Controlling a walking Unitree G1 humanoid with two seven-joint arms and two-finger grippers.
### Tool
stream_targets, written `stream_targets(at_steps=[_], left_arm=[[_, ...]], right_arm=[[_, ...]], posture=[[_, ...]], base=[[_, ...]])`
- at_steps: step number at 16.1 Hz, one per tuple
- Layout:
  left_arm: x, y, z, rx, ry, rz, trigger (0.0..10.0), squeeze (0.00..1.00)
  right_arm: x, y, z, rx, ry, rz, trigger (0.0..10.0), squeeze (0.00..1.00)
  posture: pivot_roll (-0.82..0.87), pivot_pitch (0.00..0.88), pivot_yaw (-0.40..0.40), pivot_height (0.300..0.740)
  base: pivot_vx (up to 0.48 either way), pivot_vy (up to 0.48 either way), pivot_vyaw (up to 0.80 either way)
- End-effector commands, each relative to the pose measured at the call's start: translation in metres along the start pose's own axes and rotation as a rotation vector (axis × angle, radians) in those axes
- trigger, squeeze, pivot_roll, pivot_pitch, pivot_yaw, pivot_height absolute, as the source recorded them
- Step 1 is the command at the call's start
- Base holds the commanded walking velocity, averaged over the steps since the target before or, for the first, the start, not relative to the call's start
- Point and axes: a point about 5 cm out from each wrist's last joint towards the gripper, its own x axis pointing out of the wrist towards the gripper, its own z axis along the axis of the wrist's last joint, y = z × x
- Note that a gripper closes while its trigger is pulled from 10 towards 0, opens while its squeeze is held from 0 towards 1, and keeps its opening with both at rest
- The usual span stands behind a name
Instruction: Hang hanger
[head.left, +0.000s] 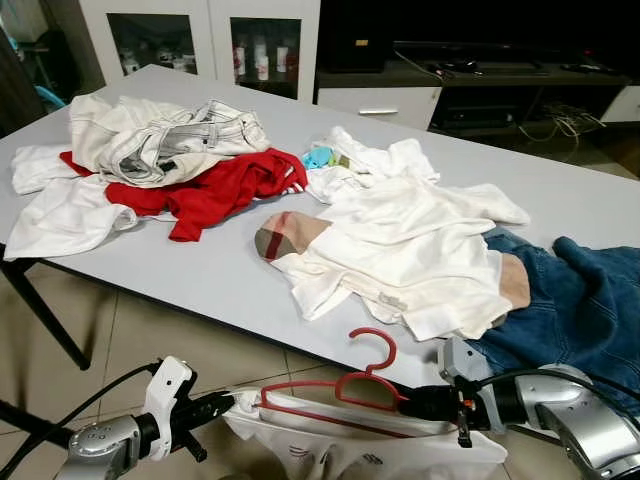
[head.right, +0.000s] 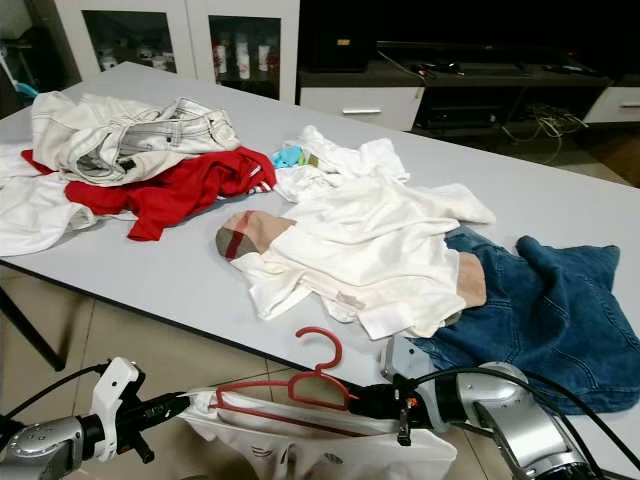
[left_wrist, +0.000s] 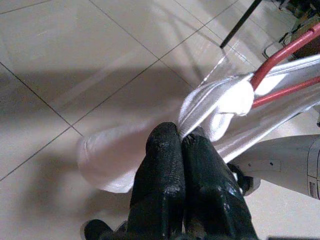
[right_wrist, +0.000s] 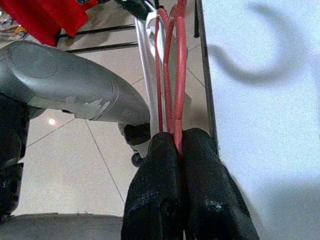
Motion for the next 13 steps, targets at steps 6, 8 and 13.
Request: stream_targets(at_steps=[6, 8, 13], left_arm=[[0.001, -0.002, 0.003, 0.012, -0.021, -0.026, 0.0, 0.0], [0.005, -0.01, 0.007, 0.036, -0.044, -0.082, 0.0, 0.0], [0.01, -0.019, 0.006, 0.033, -0.05, -0.135, 0.0, 0.0]], right_arm=[[-0.006, -0.009, -0.014, -0.045, 0.132, -0.066, 0.0, 0.0], [-0.002, -0.008, -0.006, -0.04, 0.083, -0.065, 0.0, 0.0], [0.004, -0.001, 0.017, -0.055, -0.047, 0.025, 0.0, 0.0]], posture=[[0.03, 0.0, -0.055, 0.74], [0.03, 0.0, -0.054, 0.74], [0.02, 0.0, -0.05, 0.74]], base=[[0.0, 0.0, 0.0], [0.0, 0.0, 0.0], [0.0, 0.0, 0.0]])
